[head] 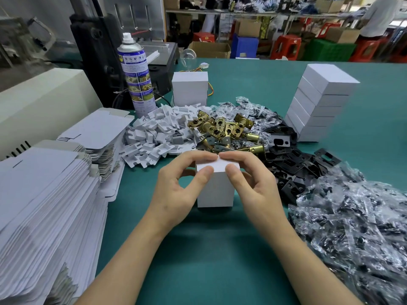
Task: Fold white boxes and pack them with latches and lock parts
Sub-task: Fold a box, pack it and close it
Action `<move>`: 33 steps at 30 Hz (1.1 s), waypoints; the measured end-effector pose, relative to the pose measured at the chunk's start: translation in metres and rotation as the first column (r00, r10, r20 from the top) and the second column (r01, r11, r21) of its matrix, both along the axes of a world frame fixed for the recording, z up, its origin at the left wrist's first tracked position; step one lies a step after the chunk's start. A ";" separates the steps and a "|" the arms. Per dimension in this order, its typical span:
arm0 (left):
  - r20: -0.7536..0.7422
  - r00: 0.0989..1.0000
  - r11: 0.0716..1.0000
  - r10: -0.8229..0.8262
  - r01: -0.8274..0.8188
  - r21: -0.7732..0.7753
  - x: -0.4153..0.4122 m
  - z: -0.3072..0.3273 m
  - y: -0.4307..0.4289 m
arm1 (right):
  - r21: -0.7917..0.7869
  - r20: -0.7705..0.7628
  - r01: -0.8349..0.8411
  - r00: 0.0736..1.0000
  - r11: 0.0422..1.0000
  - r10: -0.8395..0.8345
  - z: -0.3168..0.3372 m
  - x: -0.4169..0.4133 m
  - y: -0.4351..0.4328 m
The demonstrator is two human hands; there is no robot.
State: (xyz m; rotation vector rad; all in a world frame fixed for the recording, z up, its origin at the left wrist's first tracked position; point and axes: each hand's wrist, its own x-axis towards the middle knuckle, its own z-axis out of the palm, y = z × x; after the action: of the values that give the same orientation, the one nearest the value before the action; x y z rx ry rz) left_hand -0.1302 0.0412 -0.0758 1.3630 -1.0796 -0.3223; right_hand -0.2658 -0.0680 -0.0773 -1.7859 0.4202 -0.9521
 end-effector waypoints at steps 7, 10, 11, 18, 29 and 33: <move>0.003 1.000 1.000 0.017 -0.017 0.008 -0.001 -0.002 -0.002 | -0.031 -0.017 0.041 0.999 0.999 -0.042 0.000 0.001 0.000; -0.021 1.000 1.000 0.017 -0.017 -0.010 -0.001 -0.002 -0.002 | 0.008 0.010 0.057 0.998 0.998 -0.057 0.002 0.000 0.002; -0.036 0.999 1.000 0.010 -0.011 -0.016 -0.001 -0.002 -0.002 | 0.019 0.018 0.064 0.998 0.998 -0.064 0.002 0.000 0.003; -0.065 0.997 0.998 -0.047 0.045 -0.038 0.003 -0.005 -0.003 | 0.049 0.027 0.019 0.999 0.999 -0.020 0.004 -0.001 0.001; -0.071 0.995 0.993 -0.072 0.065 -0.099 0.009 -0.007 -0.003 | 0.062 0.084 -0.096 0.992 0.993 0.091 0.002 -0.002 -0.006; -0.127 0.984 0.989 -0.124 0.113 -0.094 0.009 -0.005 -0.002 | 0.074 0.077 -0.109 0.992 0.991 0.104 0.004 -0.002 -0.005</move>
State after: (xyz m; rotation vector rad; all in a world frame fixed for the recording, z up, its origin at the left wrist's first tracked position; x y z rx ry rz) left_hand -0.1213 0.0389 -0.0809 1.1867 -1.0539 -0.4427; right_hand -0.2681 -0.0726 -0.0737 -1.6800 0.3086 -0.9109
